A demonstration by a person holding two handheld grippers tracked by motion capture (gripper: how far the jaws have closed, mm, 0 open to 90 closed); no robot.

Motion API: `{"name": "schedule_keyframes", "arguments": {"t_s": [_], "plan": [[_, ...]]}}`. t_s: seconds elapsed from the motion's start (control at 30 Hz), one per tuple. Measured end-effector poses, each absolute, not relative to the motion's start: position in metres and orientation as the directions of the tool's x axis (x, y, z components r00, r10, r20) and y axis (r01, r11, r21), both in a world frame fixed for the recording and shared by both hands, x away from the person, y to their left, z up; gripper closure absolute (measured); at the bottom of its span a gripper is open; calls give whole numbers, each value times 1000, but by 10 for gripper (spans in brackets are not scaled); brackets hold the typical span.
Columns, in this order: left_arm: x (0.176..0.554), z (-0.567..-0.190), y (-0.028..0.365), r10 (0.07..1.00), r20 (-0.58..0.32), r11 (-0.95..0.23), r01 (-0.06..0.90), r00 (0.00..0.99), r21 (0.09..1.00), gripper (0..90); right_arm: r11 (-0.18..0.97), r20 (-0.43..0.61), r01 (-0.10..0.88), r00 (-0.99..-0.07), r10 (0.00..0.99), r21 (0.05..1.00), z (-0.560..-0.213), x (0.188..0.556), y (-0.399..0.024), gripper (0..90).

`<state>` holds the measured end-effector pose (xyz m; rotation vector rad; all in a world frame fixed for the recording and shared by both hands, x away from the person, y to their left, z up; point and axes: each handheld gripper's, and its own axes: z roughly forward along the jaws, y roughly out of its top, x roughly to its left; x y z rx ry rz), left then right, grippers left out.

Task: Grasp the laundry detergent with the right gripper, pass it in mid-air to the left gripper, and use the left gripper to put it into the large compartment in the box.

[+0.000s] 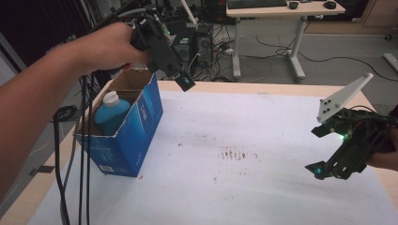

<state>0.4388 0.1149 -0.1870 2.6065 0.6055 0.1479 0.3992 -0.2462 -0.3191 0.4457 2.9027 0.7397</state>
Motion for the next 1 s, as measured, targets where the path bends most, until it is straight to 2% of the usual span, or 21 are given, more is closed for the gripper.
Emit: {"name": "schedule_keyframes", "arguments": {"t_s": [0.47,1.0], "plan": [[439,-227,75,352,-16,-863,332,936,382,16,833,-5,282,-946,323,476,-322,403,-250,11],[437,-259,51,333,-22,-886,321,943,334,16,834,4,295,-943,332,467,-323,404,-251,11]]}}
